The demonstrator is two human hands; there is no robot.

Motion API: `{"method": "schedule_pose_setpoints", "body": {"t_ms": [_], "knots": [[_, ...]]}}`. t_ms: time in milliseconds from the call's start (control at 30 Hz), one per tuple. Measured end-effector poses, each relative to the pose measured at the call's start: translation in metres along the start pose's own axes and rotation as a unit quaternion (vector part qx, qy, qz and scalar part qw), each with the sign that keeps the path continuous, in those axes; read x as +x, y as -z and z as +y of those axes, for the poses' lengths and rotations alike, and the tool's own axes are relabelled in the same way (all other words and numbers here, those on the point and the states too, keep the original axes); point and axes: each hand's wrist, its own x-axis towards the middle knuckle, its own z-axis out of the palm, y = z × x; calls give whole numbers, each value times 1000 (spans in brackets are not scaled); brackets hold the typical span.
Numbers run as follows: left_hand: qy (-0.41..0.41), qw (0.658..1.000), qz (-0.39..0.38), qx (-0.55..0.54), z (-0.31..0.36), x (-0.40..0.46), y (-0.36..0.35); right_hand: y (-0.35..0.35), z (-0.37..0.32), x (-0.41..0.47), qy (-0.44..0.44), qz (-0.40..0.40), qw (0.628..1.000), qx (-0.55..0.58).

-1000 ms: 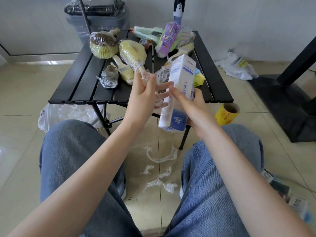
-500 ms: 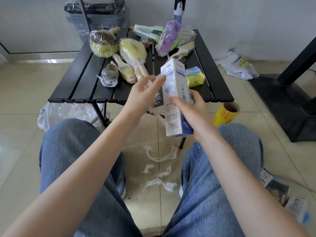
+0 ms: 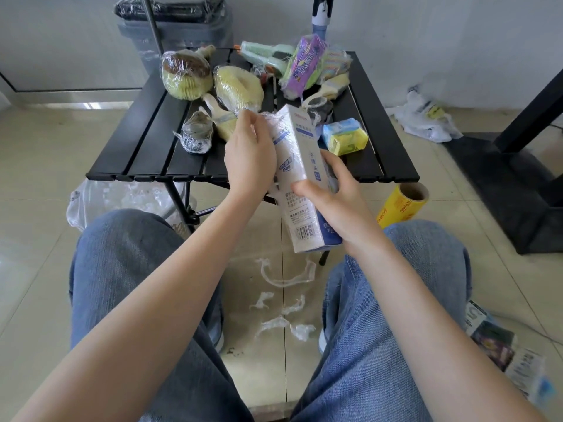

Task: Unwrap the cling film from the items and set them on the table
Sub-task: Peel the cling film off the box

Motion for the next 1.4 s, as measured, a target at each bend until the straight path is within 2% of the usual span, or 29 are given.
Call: {"method": "schedule_pose_setpoints", "body": {"t_ms": [100,233,267,333,367,467,567,633,767,933,1033,1100,1133,1200,1300,1333,1400], "knots": [[47,999,-8,-20,3,2,-2,3,-3,1,-5,-7,1000,11],[205,972,-85,-73,1,11,-3,7,-9,4,-12,-10,998,57],[214,968,-90,-95,-2,10,-2,7,-11,5,-12,-10,998,62],[193,965,-81,-158,-3,5,4,10,-14,5,-19,-4,997,81],[172,969,-91,-156,-2,3,8,11,-13,6,-26,-2,995,92],[110,975,-159,-107,2,-2,17,10,-13,9,-50,16,991,121],[61,961,-267,-22,8,-16,22,10,-16,14,-76,45,980,178],[56,946,-317,21,6,-25,24,10,-18,16,-85,49,971,220],[44,929,-365,36,5,-30,33,13,-15,16,-96,73,959,255],[78,888,-450,45,-4,-24,40,11,-11,13,-72,162,964,197],[74,909,-410,-11,-6,-24,41,12,-13,14,-34,159,970,180],[108,918,-365,-110,-5,-25,39,12,-15,14,-26,152,968,198],[149,906,-353,-177,-3,-26,37,11,-16,14,-20,149,967,208],[238,857,-344,-302,-2,-27,34,9,-17,15,2,140,966,216],[309,801,-350,-374,2,-29,31,4,-18,18,21,147,967,208],[322,795,-350,-377,4,-30,30,2,-19,18,23,149,967,205],[320,807,-347,-355,4,-29,29,-1,-18,18,27,150,964,216]]}}
